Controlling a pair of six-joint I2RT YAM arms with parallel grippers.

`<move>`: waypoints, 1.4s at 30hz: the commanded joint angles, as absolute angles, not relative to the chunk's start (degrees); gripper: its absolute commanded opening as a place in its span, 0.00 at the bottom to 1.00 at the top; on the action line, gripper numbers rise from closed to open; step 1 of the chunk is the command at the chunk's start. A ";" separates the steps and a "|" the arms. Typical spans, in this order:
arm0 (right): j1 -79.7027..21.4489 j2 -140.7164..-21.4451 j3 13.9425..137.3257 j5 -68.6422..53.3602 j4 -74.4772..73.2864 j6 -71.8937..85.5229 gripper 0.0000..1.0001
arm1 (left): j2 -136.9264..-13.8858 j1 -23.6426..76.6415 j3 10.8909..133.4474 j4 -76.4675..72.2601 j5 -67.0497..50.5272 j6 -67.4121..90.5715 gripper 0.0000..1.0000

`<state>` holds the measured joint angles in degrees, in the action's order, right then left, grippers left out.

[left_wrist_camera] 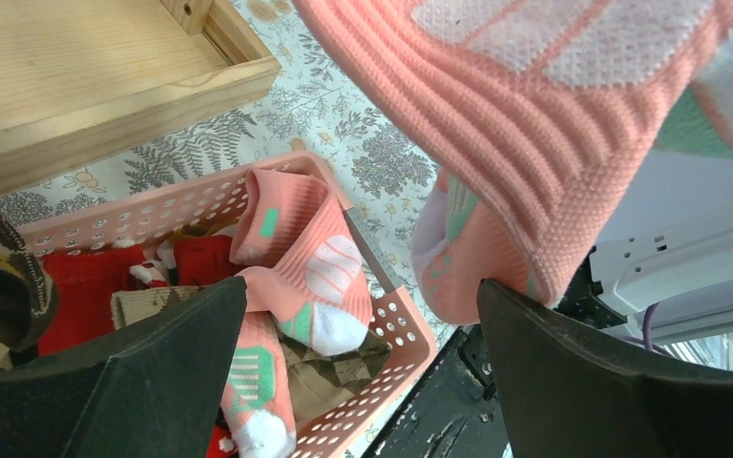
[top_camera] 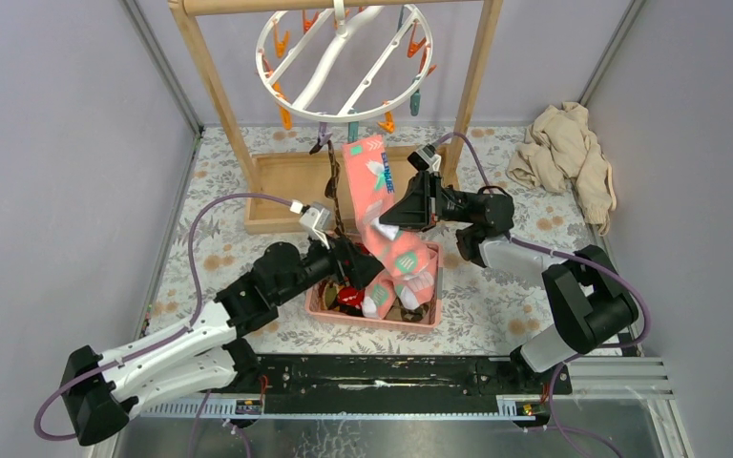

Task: Remove the socks clipped to the hanger
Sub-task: Remove the sock from the hanger.

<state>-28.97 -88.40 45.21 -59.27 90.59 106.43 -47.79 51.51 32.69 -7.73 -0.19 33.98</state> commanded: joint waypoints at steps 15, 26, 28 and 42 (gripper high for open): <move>-30.09 -88.23 47.11 -57.63 90.88 100.49 0.10 | -35.15 53.03 32.04 3.99 14.36 31.70 0.98; -30.31 -88.86 47.29 -57.37 90.87 100.45 0.10 | -30.47 53.01 29.98 2.83 15.33 29.80 0.98; -30.32 -88.99 47.20 -57.31 90.92 100.45 0.10 | -29.54 53.01 29.83 2.99 15.64 29.58 0.99; -32.65 -90.80 48.65 -55.80 91.18 100.53 0.10 | -36.12 53.01 29.86 -7.49 5.08 26.02 0.98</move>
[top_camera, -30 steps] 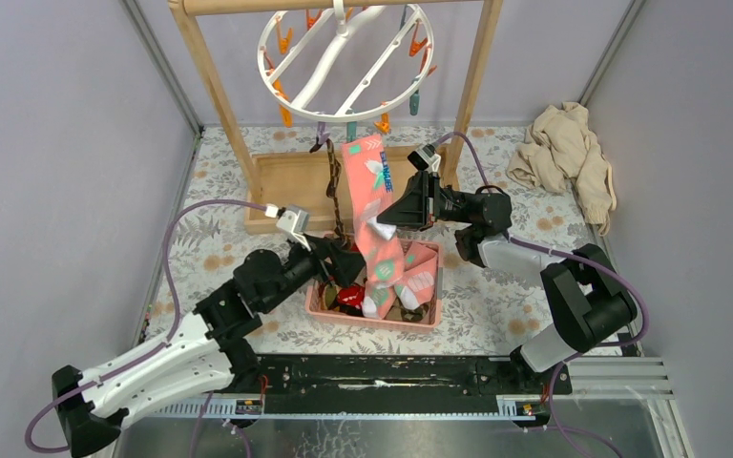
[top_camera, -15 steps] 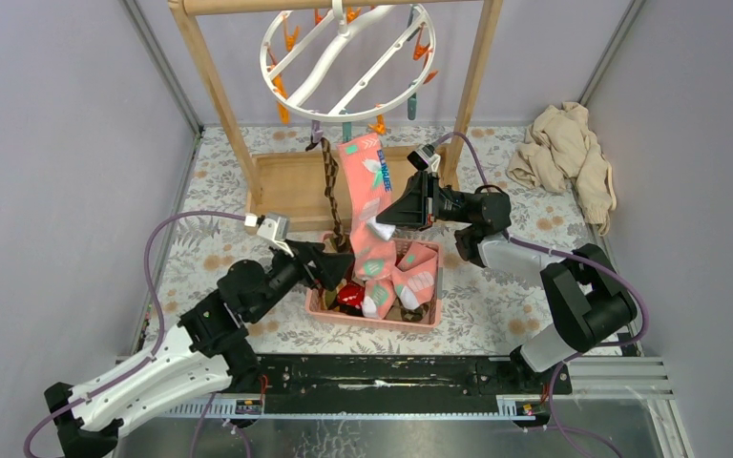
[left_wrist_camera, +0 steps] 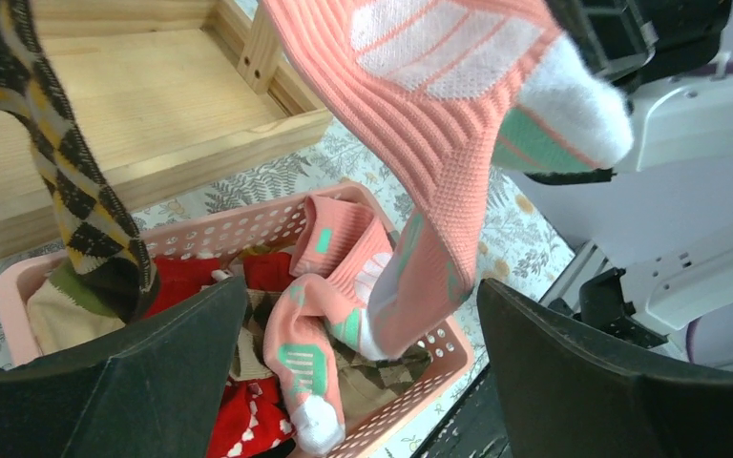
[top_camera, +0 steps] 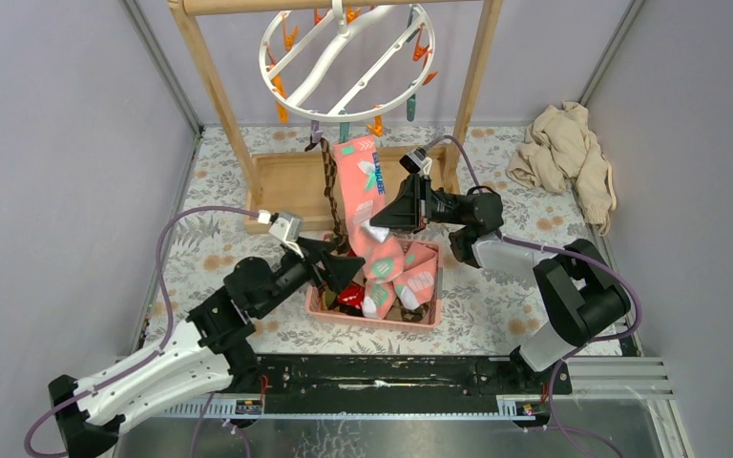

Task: Remove the socks clipped to the hanger
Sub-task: Remove the sock from the hanger.

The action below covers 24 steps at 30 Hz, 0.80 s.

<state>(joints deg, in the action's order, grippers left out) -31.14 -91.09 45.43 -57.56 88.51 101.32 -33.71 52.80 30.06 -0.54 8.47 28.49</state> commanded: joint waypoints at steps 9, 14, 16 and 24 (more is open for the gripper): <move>-34.10 -90.48 48.11 -54.82 88.95 98.27 0.10 | -37.24 53.06 30.79 -10.59 3.79 24.49 0.98; -34.14 -90.87 47.98 -55.01 88.57 97.73 0.10 | -34.70 53.08 31.40 -8.85 1.68 23.97 0.99; -34.23 -91.10 48.22 -54.96 88.72 97.84 0.10 | -34.80 53.07 31.08 -8.64 1.28 23.74 0.98; -35.54 -91.97 49.73 -54.30 89.01 98.68 0.10 | -39.44 53.08 28.79 -15.63 0.74 22.93 0.97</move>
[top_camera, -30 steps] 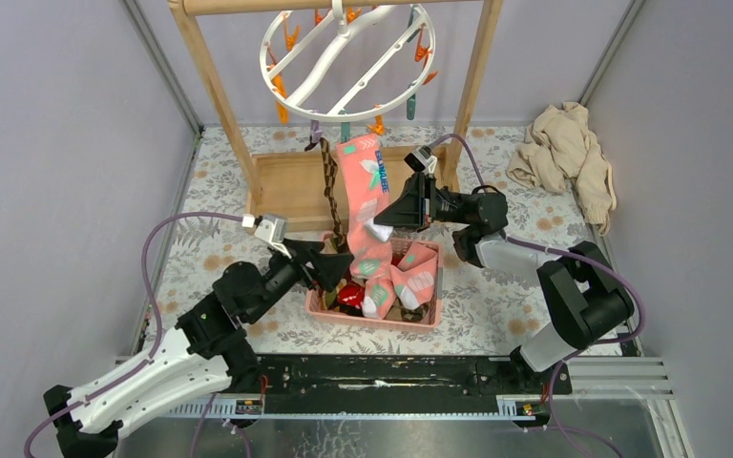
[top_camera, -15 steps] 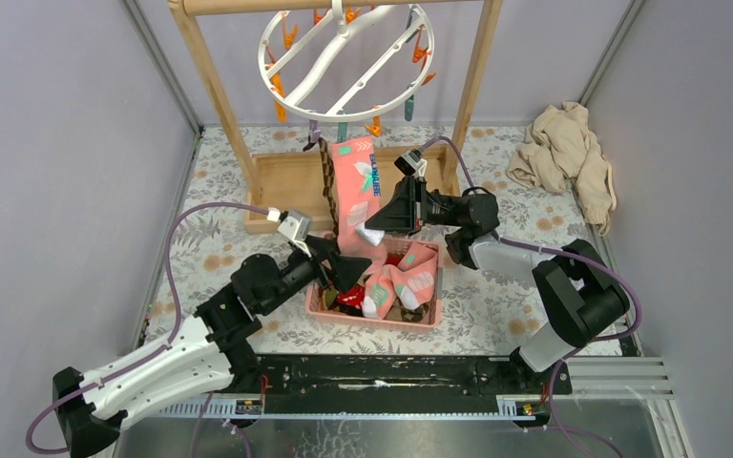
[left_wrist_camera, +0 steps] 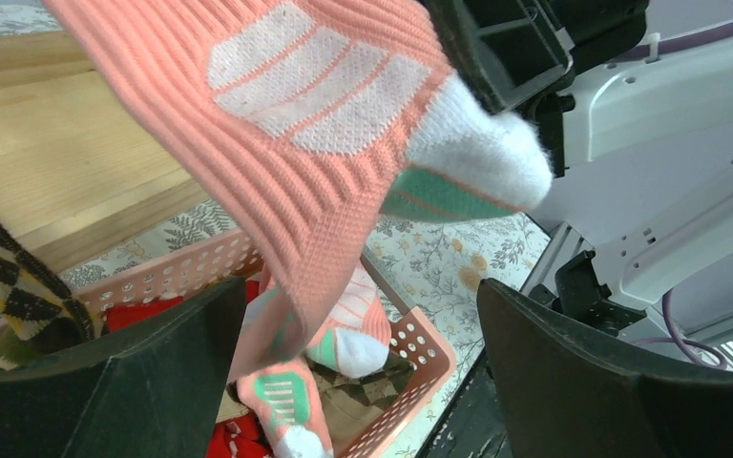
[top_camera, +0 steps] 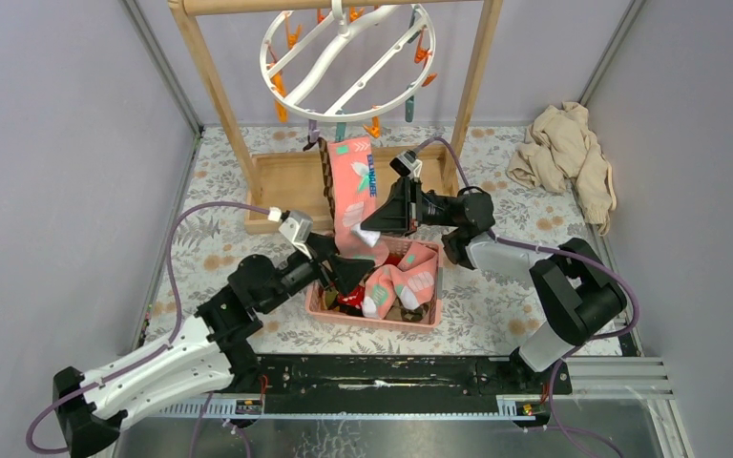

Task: Remove the socks clipped to the hanger
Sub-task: Remove the sock from the hanger.

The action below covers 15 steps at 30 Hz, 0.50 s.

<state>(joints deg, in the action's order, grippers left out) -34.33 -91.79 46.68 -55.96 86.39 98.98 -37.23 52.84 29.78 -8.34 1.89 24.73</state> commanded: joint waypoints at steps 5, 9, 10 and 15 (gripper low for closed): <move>-36.23 -91.78 49.60 -53.35 89.11 98.78 0.10 | -43.33 53.01 31.47 -15.14 -1.19 22.51 0.64; -36.29 -91.59 48.86 -52.45 89.62 98.68 0.12 | -44.47 53.03 34.80 -10.45 -0.96 22.35 0.26; -36.34 -91.58 48.68 -52.39 89.77 98.57 0.13 | -44.43 53.00 35.61 -9.02 -0.32 22.80 0.24; -36.35 -91.50 47.37 -51.84 89.90 97.98 0.26 | -43.19 53.04 40.78 0.42 3.28 25.68 0.00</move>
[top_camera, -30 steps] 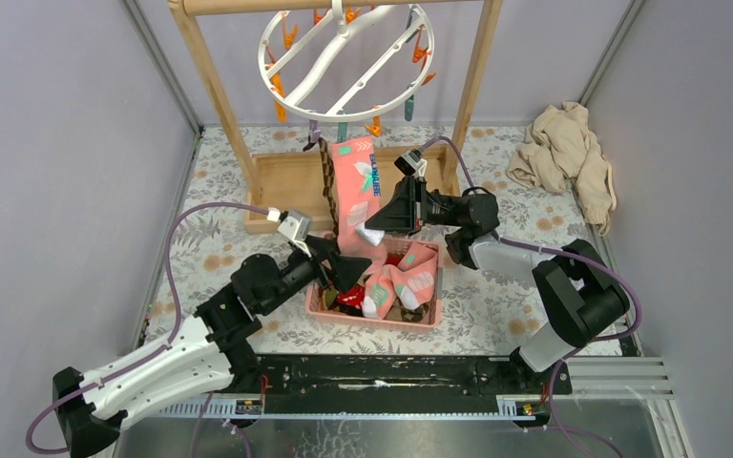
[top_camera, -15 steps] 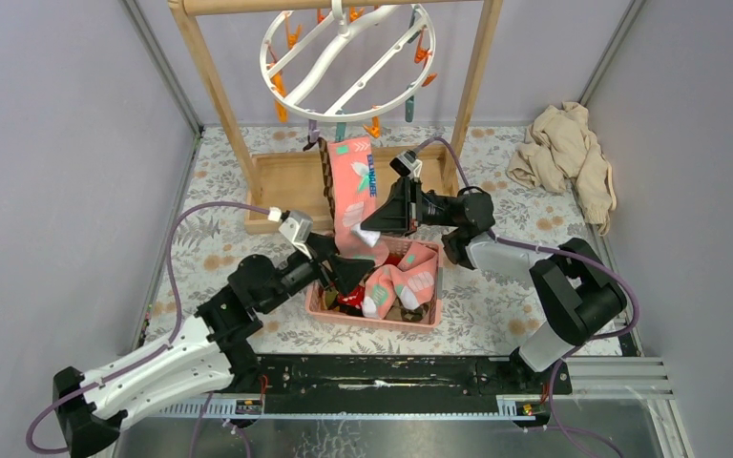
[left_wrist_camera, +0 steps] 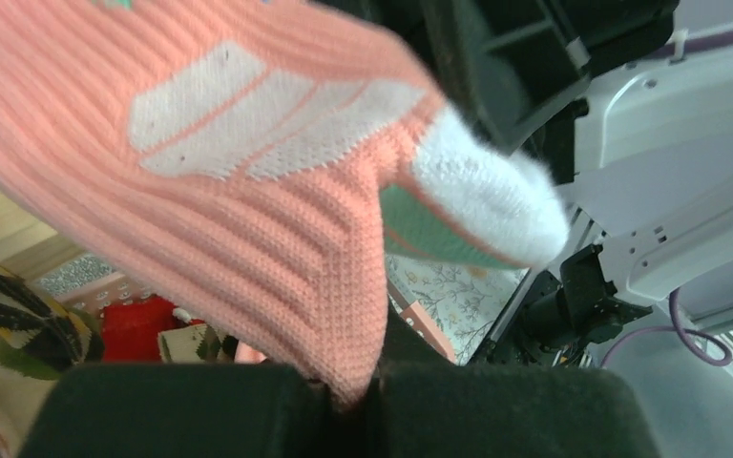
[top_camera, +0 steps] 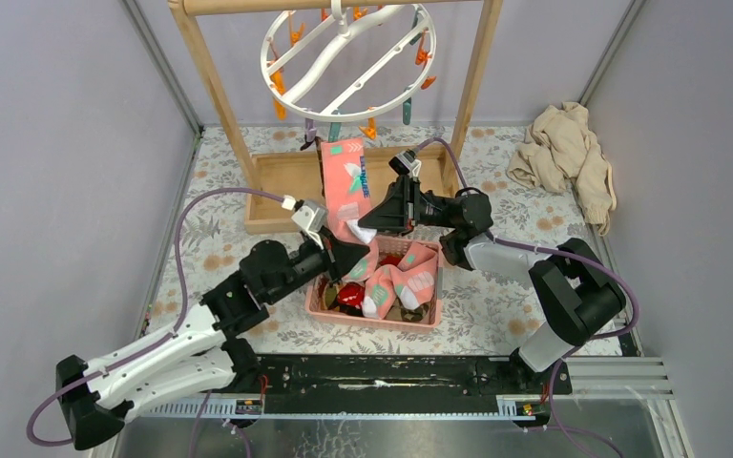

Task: Remove the socks clipped to the hanger
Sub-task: Remove the sock from the hanger.

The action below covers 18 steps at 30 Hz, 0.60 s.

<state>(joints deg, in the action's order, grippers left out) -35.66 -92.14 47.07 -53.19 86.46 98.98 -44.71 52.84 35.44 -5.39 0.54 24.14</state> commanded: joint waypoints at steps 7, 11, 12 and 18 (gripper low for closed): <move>-36.30 -90.12 46.92 -51.62 86.35 93.85 0.50 | -40.09 53.00 48.03 13.53 7.14 30.07 0.00; -36.19 -86.07 47.30 -50.67 76.15 85.28 0.57 | -39.88 53.00 52.44 18.48 7.21 31.53 0.00; -36.16 -84.54 47.62 -50.14 71.47 81.91 0.57 | -39.88 53.04 53.37 19.47 6.97 31.75 0.00; -36.27 -73.15 52.30 -38.65 37.14 53.19 0.63 | -40.81 53.00 56.50 21.94 3.90 32.95 0.02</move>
